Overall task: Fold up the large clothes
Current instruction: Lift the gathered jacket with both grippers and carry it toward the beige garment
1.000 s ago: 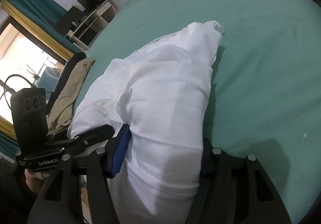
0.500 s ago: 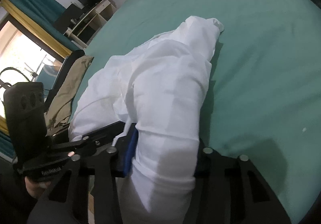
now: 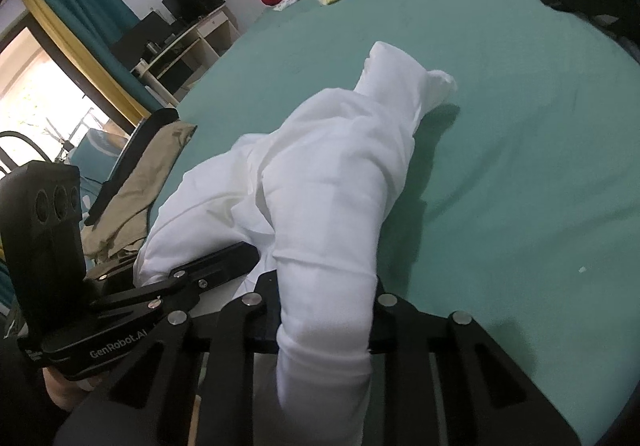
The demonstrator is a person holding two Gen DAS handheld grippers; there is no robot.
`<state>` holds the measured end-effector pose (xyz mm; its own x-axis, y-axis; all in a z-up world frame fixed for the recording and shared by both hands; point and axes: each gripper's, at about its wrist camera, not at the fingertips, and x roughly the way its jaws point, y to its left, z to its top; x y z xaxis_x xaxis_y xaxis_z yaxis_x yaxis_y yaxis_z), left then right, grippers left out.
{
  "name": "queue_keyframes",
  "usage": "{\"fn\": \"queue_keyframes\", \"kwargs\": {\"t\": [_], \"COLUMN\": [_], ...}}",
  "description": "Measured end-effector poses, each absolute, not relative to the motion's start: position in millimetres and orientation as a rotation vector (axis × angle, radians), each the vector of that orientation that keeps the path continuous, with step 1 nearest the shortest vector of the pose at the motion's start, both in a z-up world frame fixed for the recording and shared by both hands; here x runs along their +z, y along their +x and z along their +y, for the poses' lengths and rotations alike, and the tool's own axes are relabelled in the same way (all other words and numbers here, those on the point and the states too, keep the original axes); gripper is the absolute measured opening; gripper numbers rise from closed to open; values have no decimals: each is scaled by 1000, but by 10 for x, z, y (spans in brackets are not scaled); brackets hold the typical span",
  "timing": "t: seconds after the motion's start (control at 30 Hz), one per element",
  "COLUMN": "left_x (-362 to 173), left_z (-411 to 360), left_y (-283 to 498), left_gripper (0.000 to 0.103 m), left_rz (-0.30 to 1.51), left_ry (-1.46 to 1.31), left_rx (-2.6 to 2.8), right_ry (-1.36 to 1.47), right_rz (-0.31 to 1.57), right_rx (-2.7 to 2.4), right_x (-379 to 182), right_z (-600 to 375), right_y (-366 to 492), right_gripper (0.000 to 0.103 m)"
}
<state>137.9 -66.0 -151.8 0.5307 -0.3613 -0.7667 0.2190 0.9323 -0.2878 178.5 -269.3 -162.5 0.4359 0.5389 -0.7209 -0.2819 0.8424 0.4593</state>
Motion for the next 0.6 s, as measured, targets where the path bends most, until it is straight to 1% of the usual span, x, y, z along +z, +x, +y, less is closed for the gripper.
{"fn": "queue_keyframes", "kwargs": {"t": [0.6], "left_x": [-1090], "left_z": [-388], "left_y": [1105], "left_gripper": [26], "left_rz": [849], "left_ry": [-172], "left_rx": [-339], "right_ry": [256], "right_rz": [881], "right_rx": [526], "right_x": [-1112], "right_z": [-2494], "right_y": [1608], "right_gripper": [21]}}
